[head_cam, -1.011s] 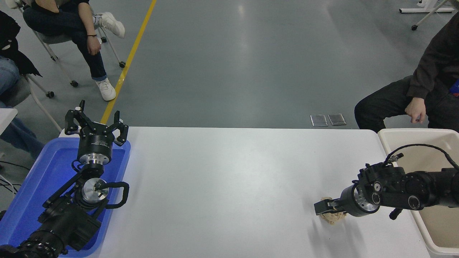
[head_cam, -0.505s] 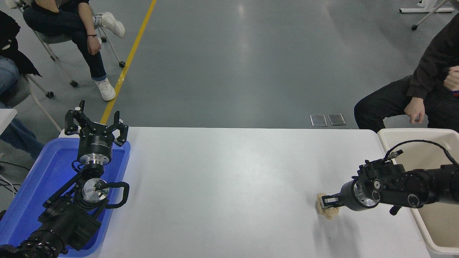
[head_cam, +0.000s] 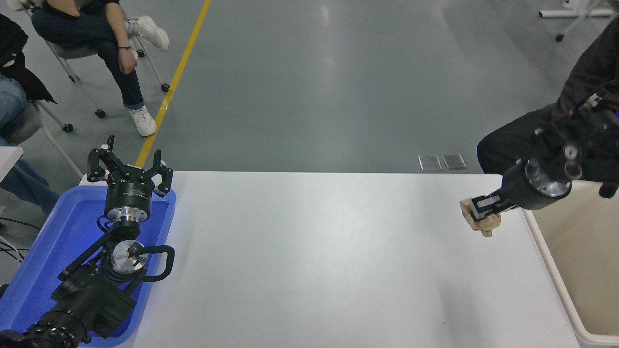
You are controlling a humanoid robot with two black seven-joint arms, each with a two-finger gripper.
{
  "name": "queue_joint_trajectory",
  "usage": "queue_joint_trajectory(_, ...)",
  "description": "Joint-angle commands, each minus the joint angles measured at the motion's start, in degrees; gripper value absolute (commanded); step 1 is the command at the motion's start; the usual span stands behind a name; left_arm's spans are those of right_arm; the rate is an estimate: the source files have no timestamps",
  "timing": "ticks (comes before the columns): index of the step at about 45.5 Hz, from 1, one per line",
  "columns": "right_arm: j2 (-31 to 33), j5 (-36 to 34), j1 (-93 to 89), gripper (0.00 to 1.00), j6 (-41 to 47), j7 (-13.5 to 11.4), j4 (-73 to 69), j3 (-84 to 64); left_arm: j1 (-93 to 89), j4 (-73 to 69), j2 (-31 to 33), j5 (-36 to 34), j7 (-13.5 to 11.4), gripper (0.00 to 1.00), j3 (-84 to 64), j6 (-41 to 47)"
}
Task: Pick up paper ball place in dustbin
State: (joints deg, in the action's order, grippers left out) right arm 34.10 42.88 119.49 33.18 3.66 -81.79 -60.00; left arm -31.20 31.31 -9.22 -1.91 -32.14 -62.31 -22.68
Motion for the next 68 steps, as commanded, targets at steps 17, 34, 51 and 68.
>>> queue_joint_trajectory(17, 4.30, -6.42, 12.18, 0.00, 6.55, 0.21, 1.10, -15.41, 0.00, -0.02, -0.01, 0.06, -0.03, 0.99, 0.00, 0.00)
queue_joint_trajectory(34, 20.48, 7.12, -23.04, 0.00, 1.29, 0.47, 29.31, 7.15, 0.00, -0.02, -0.01, 0.06, -0.03, 0.99, 0.00, 0.00)
queue_joint_trajectory(51, 11.97, 12.67, -61.38, 0.00, -22.01, 0.56, 48.64, 27.74, -0.09, -0.02, -0.01, 0.06, -0.03, 0.99, 0.00, 0.00)
queue_joint_trajectory(68, 4.84, 12.14, -74.40, 0.14, -28.52, 0.47, 57.89, 38.64, -0.09, -0.02, -0.01, 0.06, -0.03, 0.99, 0.00, 0.00)
